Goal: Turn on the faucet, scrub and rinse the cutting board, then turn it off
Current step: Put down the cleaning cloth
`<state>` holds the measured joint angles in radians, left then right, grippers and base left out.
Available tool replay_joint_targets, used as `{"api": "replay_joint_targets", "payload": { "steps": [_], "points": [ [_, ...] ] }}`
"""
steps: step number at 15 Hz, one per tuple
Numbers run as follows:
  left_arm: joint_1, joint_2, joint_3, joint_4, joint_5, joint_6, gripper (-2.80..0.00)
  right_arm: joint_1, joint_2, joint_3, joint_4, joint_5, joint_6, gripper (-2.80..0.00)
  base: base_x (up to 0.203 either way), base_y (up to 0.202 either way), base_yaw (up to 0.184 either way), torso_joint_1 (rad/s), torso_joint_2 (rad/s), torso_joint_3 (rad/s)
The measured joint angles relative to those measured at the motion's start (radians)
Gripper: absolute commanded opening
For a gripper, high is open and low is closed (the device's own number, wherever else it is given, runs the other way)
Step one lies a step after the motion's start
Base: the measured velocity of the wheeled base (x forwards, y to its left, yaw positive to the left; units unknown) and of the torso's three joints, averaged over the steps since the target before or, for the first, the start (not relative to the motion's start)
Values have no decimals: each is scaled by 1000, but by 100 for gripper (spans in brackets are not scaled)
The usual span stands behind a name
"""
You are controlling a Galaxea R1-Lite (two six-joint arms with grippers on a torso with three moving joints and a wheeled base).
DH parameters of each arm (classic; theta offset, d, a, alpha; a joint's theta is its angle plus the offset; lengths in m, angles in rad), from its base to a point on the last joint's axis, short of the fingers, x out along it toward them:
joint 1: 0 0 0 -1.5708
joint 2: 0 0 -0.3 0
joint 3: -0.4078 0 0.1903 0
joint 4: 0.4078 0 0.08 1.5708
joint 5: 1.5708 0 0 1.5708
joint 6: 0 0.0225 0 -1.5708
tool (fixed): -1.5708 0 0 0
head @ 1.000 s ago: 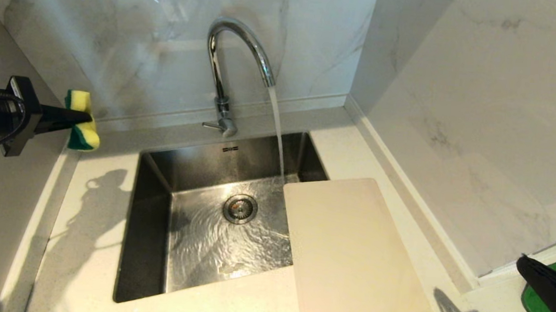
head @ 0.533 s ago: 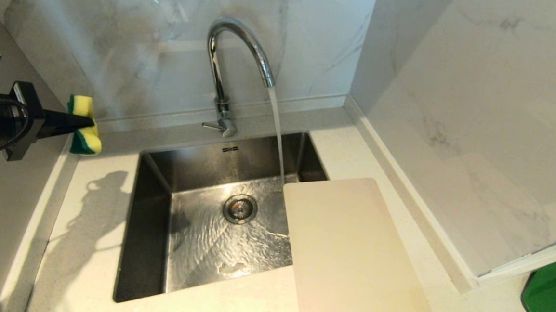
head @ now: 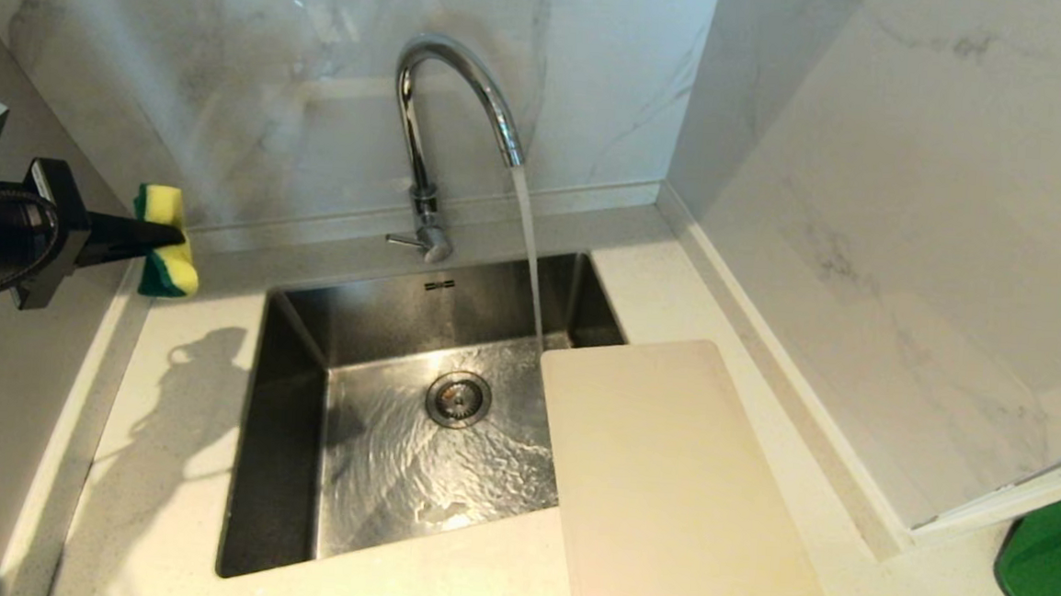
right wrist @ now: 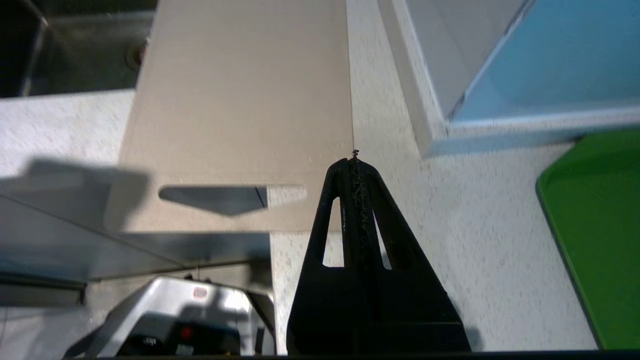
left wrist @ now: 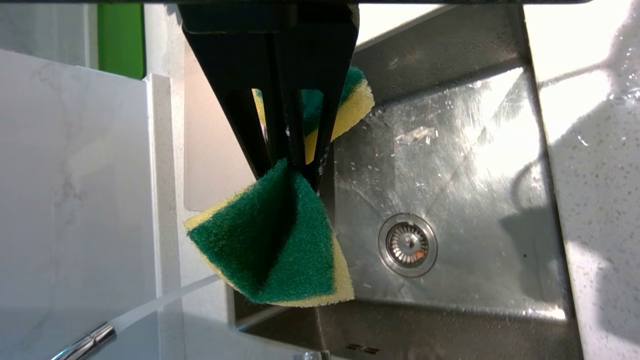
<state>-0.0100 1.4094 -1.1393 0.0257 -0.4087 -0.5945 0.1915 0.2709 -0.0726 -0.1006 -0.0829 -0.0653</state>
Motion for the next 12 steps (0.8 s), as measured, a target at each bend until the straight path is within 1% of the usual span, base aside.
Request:
{"api": "replay_joint_targets", "payload": {
  "steps": [4,7,9,12],
  "points": [
    [-1,7,10,-1,1,1,-280,0,-1,-12,156,-141,-13,-280,0,0,0,0,0,0],
    [-1,19,11,-2,0,1,-280,0,9,-52,267,-243,-38,-280,0,0,0,0,0,0],
    [-2,31,9,-6,-1,1,-280,-23,26,-72,277,-248,-50,-280,0,0,0,0,0,0],
    [-2,45,9,-54,-7,-4,-280,-84,31,-82,275,-248,-66,-280,0,0,0,0,0,0]
  ]
}}
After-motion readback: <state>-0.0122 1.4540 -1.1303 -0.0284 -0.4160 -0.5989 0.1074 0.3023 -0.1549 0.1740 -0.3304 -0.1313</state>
